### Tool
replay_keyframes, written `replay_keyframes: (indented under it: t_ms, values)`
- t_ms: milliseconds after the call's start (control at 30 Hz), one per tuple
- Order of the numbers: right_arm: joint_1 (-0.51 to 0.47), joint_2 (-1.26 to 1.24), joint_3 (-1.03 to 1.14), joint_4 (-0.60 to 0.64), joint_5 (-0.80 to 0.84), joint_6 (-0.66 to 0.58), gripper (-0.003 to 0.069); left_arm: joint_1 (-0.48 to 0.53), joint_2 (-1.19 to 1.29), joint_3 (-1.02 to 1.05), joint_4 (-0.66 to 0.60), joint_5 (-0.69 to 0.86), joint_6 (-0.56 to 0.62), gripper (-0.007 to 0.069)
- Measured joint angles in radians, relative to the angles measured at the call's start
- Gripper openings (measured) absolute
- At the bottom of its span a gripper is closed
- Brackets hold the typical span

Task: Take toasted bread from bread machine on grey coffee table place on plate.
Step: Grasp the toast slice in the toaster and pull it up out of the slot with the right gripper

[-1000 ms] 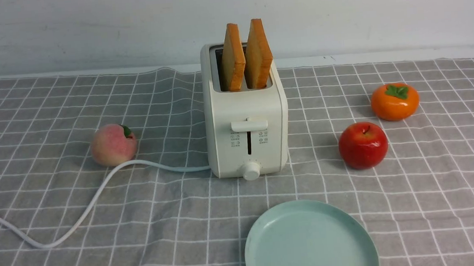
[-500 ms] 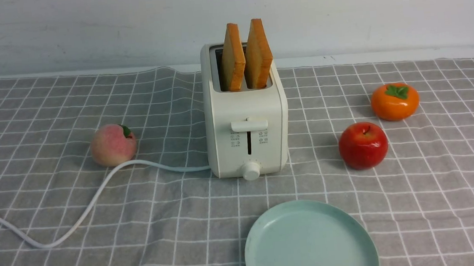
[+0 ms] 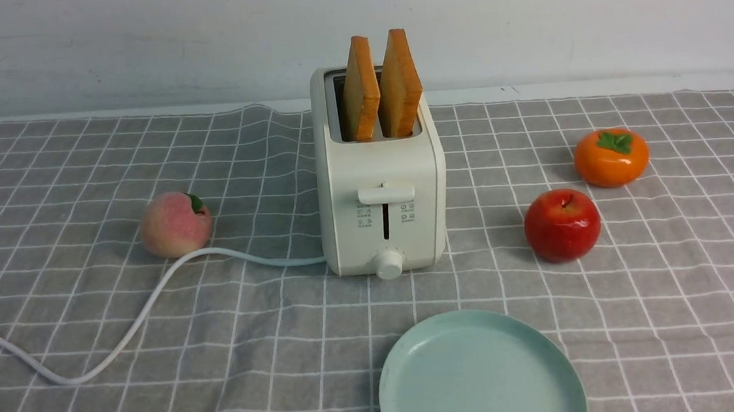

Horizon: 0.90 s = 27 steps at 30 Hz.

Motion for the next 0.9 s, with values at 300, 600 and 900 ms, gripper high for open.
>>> replay_keyframes:
  t_ms: [300, 600, 900]
  values:
    - [0.000, 0.426, -0.466, 0.022, 0.305, 0.019, 0.0239, 0.000, 0.373, -0.340, -0.047, 0.388, -0.007, 0.0238]
    - [0.000, 0.618, -0.494, -0.042, 0.475, 0.024, 0.0239, 0.000, 0.567, -0.346, 0.067, 0.716, 0.095, 0.0238]
    - [0.000, 0.910, -0.582, 0.214, 0.785, -0.111, 0.0239, -0.045, 0.569, -0.346, -0.177, 0.862, 0.202, 0.0238]
